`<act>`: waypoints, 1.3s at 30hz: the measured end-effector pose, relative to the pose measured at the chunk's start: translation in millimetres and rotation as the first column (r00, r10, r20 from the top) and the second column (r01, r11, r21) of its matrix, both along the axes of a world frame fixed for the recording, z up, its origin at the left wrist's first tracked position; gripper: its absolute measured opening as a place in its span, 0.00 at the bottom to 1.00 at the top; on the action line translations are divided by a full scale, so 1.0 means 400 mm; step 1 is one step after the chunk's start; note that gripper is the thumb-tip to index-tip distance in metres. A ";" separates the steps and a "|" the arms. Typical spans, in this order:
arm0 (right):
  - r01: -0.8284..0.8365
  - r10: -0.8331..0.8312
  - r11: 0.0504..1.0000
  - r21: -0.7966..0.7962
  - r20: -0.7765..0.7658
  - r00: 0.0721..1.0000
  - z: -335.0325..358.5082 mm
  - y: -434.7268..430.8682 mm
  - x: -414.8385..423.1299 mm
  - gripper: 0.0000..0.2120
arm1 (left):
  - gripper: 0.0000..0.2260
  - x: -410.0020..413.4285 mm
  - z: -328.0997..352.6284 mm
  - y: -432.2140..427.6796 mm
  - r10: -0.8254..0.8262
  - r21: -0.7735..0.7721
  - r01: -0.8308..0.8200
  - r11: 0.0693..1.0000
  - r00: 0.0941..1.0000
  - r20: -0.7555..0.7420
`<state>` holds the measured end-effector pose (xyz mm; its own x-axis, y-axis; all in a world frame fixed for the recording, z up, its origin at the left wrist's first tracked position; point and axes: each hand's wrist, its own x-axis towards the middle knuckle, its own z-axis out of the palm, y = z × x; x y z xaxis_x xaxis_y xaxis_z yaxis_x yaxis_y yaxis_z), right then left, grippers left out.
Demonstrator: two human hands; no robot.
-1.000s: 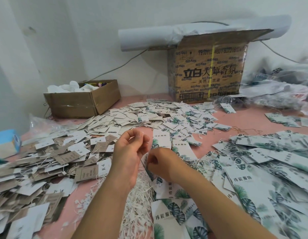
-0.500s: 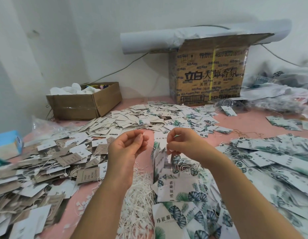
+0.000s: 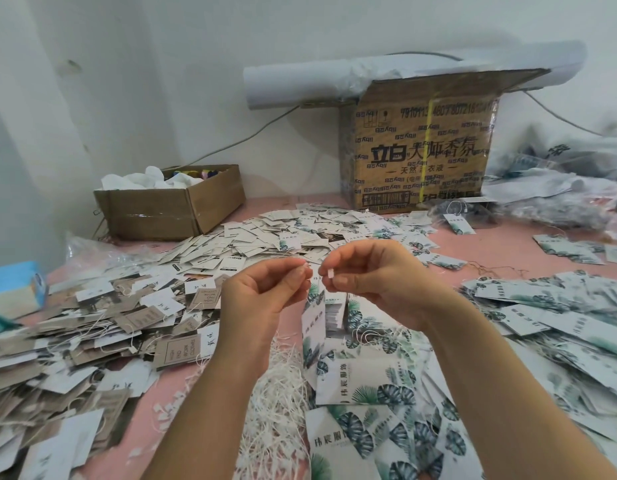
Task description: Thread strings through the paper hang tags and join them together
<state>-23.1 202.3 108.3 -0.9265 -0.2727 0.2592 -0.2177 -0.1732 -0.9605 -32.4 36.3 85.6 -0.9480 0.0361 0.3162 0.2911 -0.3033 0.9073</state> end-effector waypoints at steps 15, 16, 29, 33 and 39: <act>0.184 -0.172 0.982 0.049 -0.184 0.968 0.014 -0.030 0.002 0.05 | 0.09 0.017 0.012 0.008 -0.040 -0.193 0.015 0.981 0.991 -0.128; 0.172 -0.163 0.985 0.031 -0.179 0.970 0.014 -0.032 0.003 0.04 | 0.07 0.017 0.012 0.009 -0.044 -0.195 0.017 0.981 0.990 -0.136; 0.111 -0.107 0.993 0.034 -0.098 0.989 0.011 -0.037 0.004 0.02 | 0.04 0.019 0.007 0.018 -0.013 -0.264 -0.042 0.964 0.979 -0.204; 0.132 -0.128 0.991 0.031 -0.087 0.988 0.012 -0.045 0.003 0.05 | 0.04 0.019 0.008 0.015 -0.009 -0.263 -0.048 0.964 0.977 -0.212; 0.129 -0.129 0.992 0.002 -0.049 0.990 0.017 -0.053 0.006 0.06 | 0.06 0.022 0.009 0.014 0.017 -0.297 -0.093 0.950 0.968 -0.251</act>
